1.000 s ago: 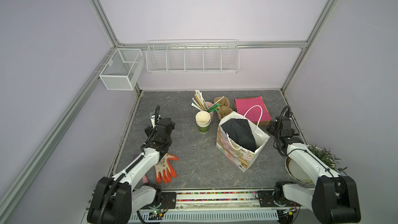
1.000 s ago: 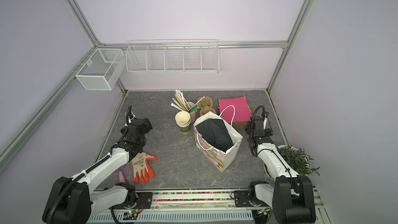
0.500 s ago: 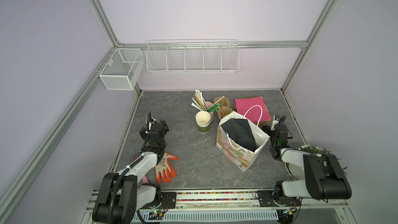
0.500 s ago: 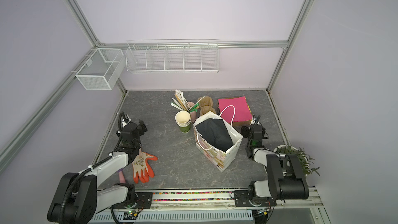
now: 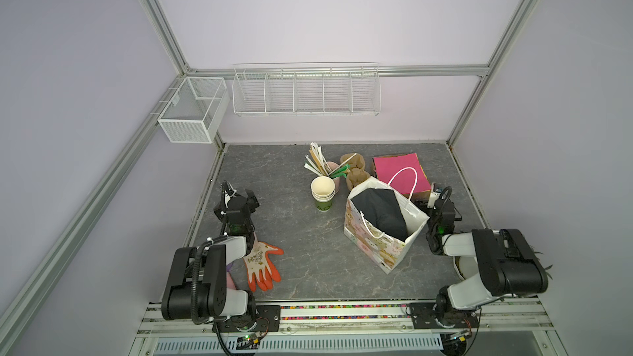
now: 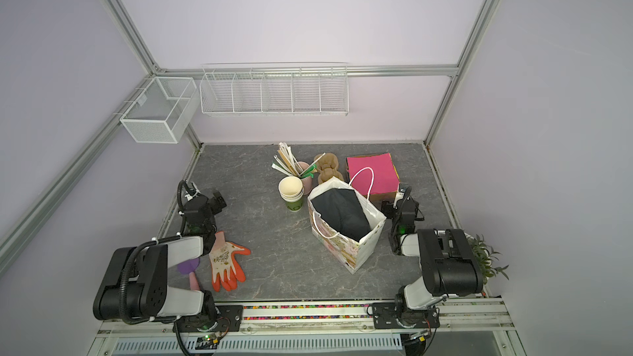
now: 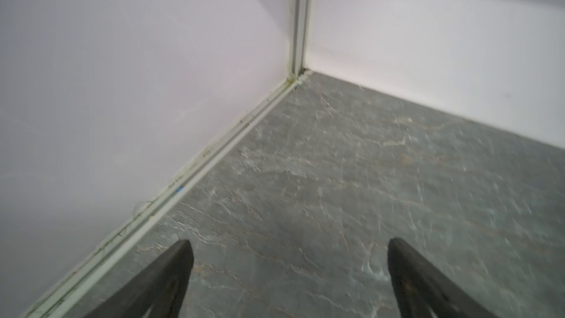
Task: Pack a coffee takeout order
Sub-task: Reset both arms
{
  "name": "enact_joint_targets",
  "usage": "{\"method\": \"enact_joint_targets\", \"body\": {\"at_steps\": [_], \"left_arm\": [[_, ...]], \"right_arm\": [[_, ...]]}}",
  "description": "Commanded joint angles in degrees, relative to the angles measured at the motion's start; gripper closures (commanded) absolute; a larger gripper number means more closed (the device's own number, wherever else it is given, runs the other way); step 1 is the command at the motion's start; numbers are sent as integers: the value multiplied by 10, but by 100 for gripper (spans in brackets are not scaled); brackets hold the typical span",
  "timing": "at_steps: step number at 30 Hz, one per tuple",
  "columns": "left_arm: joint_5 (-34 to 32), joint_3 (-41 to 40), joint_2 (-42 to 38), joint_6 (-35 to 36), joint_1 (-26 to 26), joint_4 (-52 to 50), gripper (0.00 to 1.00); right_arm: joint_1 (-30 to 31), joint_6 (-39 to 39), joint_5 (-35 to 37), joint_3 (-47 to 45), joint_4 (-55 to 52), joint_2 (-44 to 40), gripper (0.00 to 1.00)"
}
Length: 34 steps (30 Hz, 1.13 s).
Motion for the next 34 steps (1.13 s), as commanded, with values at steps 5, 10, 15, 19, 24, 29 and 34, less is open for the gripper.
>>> {"method": "enact_joint_targets", "body": {"at_steps": [5, 10, 15, 19, 24, 29, 34], "left_arm": [[43, 5, 38, 35, -12, 56, 1], [33, -4, 47, 45, -19, 85, 1], [27, -14, 59, 48, -23, 123, 1], [26, -14, 59, 48, -23, 126, 1], [25, -13, 60, 47, -23, 125, 1], [25, -14, 60, 48, -23, 125, 1], [26, -14, 60, 48, -23, 126, 1]], "right_arm": [[3, -14, 9, 7, 16, -2, 12], [4, -14, 9, 7, 15, -4, 12], [12, -19, 22, 6, 17, -4, 12], [17, -23, 29, 5, 22, -1, 12], [16, -20, 28, 7, 19, 0, 12], [15, -19, 28, 10, 16, 1, 12], [10, -16, 19, 9, 17, -1, 12]]}}
